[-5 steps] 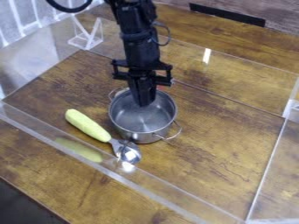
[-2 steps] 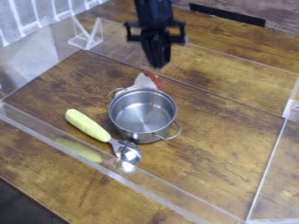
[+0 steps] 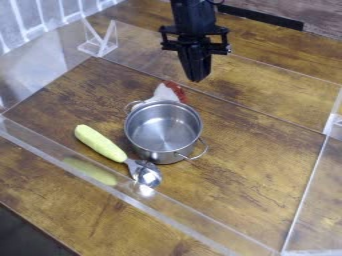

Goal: Remove the mushroom from the silver pot and put it on the table

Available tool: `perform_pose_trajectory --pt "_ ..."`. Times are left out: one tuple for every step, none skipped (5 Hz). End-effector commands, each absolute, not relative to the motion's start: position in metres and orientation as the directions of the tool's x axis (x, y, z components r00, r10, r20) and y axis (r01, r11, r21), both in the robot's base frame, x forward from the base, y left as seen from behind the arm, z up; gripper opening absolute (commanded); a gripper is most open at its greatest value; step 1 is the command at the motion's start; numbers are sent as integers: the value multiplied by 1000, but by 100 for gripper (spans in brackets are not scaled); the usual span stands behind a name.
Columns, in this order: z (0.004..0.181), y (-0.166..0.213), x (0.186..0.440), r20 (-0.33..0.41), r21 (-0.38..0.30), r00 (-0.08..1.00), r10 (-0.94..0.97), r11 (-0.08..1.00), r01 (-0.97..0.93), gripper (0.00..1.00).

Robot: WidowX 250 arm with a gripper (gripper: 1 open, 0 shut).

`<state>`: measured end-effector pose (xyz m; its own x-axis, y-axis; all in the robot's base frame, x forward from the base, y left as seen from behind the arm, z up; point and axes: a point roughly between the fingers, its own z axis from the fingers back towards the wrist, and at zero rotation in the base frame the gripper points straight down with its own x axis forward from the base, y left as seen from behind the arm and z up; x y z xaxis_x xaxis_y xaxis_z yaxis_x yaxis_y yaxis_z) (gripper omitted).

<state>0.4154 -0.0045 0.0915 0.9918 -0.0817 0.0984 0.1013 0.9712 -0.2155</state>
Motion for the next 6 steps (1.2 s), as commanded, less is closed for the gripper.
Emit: perform_pose_trajectory --pt "106 -14 429 163 -197 978 -129 967 161 0" --pt "95 -15 436 152 -193 975 -160 963 188 0" --pt "87 -14 443 142 -188 973 -181 960 206 0" --pt "81 -13 450 134 -184 973 -190 960 213 0" --pt "77 -12 456 128 -183 973 -194 959 216 100" --pt "76 -12 461 123 -184 973 -195 959 215 100"
